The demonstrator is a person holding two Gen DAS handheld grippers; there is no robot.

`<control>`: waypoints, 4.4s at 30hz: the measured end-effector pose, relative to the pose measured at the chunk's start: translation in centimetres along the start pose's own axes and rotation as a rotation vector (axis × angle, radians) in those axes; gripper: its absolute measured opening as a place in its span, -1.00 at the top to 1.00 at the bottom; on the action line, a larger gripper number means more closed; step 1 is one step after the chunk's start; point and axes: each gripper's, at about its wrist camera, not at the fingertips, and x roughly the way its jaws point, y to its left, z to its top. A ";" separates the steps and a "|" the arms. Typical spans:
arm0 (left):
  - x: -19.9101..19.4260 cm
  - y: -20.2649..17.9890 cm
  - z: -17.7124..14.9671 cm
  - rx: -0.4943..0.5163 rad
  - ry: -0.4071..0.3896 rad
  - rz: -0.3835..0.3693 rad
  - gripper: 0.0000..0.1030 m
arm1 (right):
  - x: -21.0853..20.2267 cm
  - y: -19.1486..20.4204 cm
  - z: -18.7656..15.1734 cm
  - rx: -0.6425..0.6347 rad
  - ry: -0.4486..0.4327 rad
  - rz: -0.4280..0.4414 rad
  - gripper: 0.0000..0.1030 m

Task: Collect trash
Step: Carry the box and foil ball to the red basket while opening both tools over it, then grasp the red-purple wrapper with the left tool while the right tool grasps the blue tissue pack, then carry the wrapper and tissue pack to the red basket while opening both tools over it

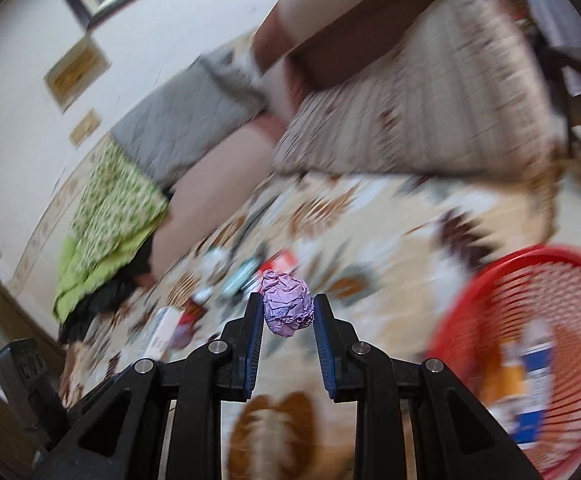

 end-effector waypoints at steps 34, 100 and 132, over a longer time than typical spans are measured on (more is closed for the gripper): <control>3.3 -8.3 0.6 -0.012 0.203 -0.100 -0.24 | -6.6 -8.1 1.0 0.121 -0.014 -0.076 -0.08; 3.3 20.9 -0.6 -0.369 0.114 0.412 0.25 | 29.1 10.0 -1.8 0.078 0.346 0.027 0.66; -7.1 12.4 -6.3 -0.214 -0.018 0.558 0.25 | 8.4 14.9 -9.6 -0.389 0.109 0.117 0.66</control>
